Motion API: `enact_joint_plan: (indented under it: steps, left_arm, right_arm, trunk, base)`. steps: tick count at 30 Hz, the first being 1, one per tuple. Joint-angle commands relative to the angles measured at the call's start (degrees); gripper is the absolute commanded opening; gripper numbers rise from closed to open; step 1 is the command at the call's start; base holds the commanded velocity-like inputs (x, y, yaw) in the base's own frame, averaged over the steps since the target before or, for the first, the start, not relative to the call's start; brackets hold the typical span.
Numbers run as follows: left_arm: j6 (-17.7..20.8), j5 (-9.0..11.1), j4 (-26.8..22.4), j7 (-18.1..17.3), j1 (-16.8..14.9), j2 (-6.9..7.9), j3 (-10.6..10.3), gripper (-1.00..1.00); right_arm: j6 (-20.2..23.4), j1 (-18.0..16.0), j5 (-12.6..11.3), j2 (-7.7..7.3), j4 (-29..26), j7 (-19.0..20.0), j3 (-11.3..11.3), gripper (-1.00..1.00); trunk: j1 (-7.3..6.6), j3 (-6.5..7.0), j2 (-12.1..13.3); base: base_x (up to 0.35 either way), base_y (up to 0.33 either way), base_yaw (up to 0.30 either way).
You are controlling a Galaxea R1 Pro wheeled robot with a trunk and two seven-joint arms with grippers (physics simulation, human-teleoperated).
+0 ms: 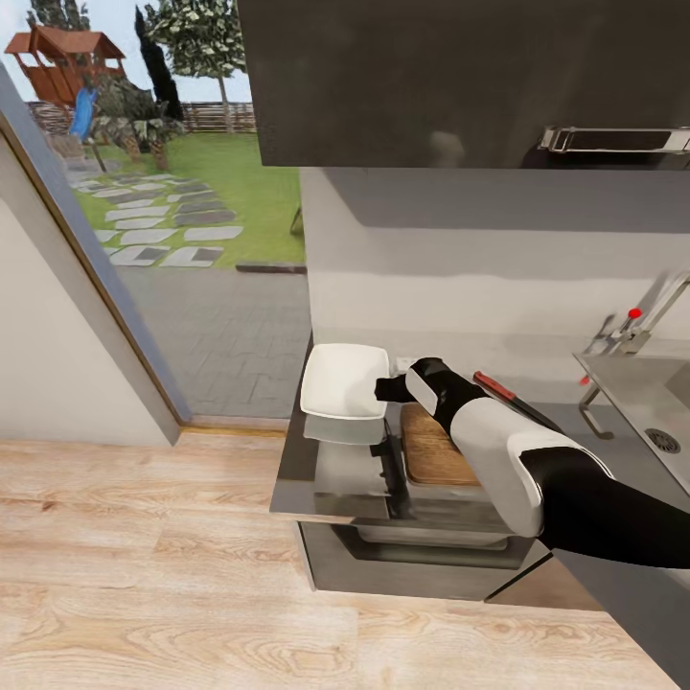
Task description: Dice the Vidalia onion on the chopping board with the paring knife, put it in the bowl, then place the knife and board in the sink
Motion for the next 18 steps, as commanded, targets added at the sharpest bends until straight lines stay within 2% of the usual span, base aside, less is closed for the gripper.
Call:
enact_joint_plan:
  steps: [1, 18]
  left_arm:
    - [-0.1, 0.5, 0.2, -0.3, -0.1, 0.0, -0.3, 1.0]
    - [-0.1, 0.5, 0.2, -0.3, -0.1, -0.01, -0.3, 1.0]
  right_arm:
    - [0.2, 0.0, -0.5, -0.02, 2.1, -0.1, 0.7, -1.0]
    - [0.2, 0.0, -0.5, -0.09, 2.1, -0.1, 0.7, -1.0]
  trunk:
    - [0.04, -0.11, -0.1]
    - [0.04, -0.11, -0.1]
  base:
    - [0.0, 0.0, 0.0]
    - [0.0, 0.0, 0.0]
